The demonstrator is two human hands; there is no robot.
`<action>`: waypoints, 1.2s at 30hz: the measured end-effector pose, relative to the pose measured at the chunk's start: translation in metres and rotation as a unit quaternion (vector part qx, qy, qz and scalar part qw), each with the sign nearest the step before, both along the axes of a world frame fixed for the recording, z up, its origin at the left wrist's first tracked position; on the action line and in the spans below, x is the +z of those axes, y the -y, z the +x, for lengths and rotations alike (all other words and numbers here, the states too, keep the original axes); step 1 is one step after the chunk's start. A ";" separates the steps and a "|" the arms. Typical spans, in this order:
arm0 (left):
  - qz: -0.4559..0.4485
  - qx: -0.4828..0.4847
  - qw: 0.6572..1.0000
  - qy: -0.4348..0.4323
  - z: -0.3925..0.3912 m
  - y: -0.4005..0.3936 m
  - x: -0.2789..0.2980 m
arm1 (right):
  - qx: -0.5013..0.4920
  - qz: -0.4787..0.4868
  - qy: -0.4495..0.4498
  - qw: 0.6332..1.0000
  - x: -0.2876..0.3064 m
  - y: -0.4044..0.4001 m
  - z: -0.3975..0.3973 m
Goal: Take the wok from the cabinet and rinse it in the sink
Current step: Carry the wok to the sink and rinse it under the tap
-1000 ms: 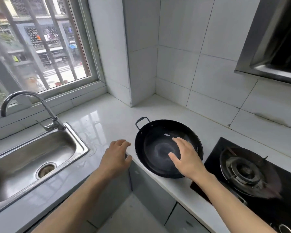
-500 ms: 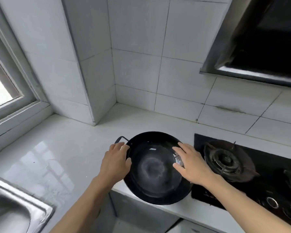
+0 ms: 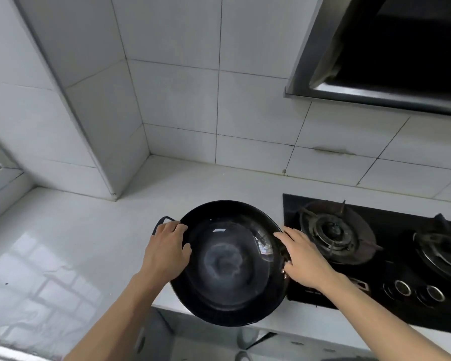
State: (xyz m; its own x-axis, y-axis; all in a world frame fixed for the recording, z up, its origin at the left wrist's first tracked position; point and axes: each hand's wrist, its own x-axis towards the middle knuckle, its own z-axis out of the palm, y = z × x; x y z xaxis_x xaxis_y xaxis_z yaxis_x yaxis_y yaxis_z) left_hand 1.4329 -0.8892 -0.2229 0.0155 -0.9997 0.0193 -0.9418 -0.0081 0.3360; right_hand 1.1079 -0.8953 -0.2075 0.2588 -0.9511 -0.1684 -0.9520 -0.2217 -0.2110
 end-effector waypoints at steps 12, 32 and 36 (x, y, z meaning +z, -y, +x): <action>0.026 0.005 0.999 0.046 0.008 0.034 -0.012 | -0.051 0.024 -0.016 0.998 -0.036 0.002 -0.036; 0.035 0.052 0.993 0.103 0.037 0.057 -0.042 | -0.065 0.078 0.022 0.995 -0.072 0.009 -0.055; 0.023 0.029 0.994 0.104 0.047 0.059 -0.046 | -0.070 0.065 0.035 0.995 -0.079 0.005 -0.052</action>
State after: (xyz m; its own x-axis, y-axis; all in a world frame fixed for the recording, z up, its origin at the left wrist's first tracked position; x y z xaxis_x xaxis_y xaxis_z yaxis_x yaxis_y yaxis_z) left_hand 1.4797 -0.9480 -0.2686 0.0745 -0.9971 -0.0182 -0.9883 -0.0763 0.1321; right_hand 1.0555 -0.8998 -0.2866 0.1405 -0.9501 -0.2786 -0.9538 -0.0544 -0.2955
